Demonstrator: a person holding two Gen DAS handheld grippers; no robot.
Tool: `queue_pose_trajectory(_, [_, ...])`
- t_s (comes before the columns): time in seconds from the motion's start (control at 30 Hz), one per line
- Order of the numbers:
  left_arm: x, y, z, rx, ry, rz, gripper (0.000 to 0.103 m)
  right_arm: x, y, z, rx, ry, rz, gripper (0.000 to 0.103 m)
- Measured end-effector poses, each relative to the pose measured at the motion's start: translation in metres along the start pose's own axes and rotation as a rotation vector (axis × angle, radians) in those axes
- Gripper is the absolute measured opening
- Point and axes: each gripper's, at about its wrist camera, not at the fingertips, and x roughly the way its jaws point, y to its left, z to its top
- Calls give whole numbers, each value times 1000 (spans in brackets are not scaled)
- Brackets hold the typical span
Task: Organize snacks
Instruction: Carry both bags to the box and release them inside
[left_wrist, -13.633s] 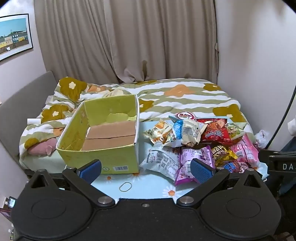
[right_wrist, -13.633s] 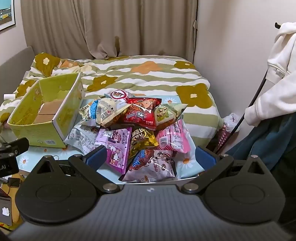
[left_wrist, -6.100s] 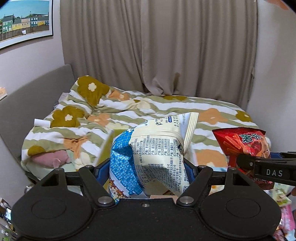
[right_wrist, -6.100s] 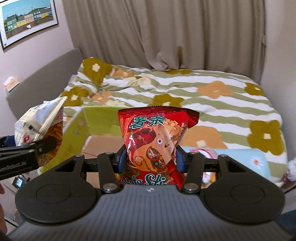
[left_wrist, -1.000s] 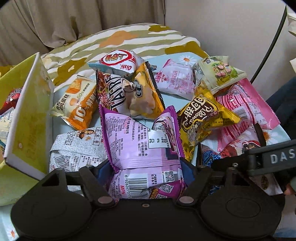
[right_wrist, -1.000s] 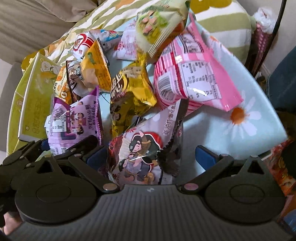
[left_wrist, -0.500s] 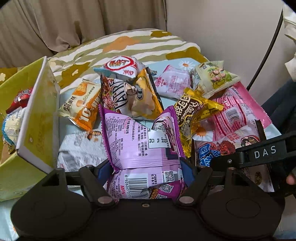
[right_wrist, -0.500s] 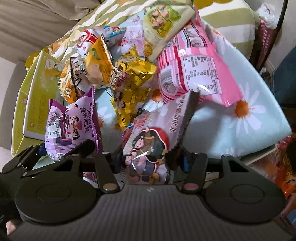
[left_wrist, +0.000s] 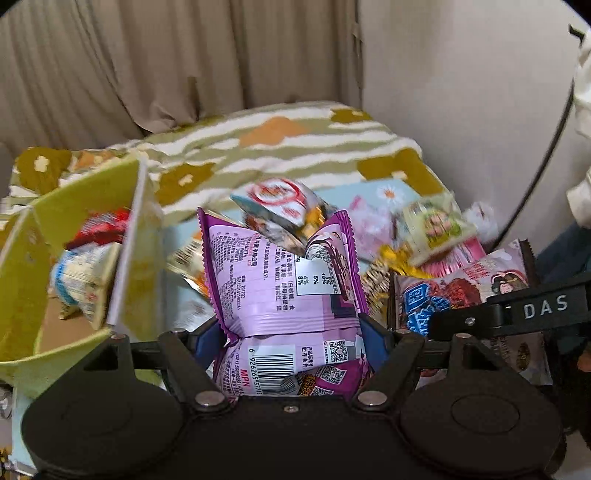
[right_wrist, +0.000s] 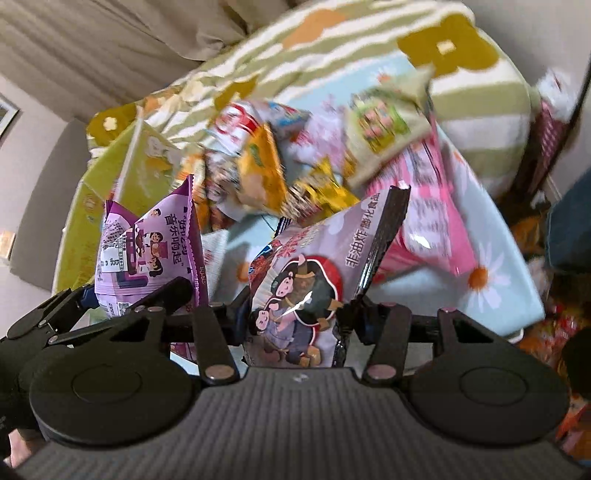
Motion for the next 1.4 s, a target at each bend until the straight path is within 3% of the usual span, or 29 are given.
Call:
queue_pose_trajectory(0.33, [-42, 55, 23, -116, -88, 131, 79, -14, 70, 37, -188, -75, 111, 68])
queue_pose_trajectory(0.57, [-55, 121, 31, -206, -126, 200, 79, 2, 143, 52, -291, -100, 183, 68])
queue_pose_trajectory(0.83, [-44, 210, 35, -263, -100, 246, 79, 40, 229, 64, -352, -91, 220, 68])
queue_pose_trajectory(1.03, [-10, 267, 33, -265, -24, 224, 80, 84, 279, 66, -376, -55, 194, 68])
queue_pose_trajectory(1.27, [32, 292, 20, -210, 86, 135, 83, 128, 311, 55, -376, -22, 93, 68])
queue_pose_trajectory(1.33, [39, 297, 16, -197, 102, 115, 94, 134, 314, 52, -375, -20, 57, 69])
queue_pose_trajectory(1.4, [37, 302, 11, -187, 94, 105, 98, 140, 315, 50, -373, -15, 24, 69])
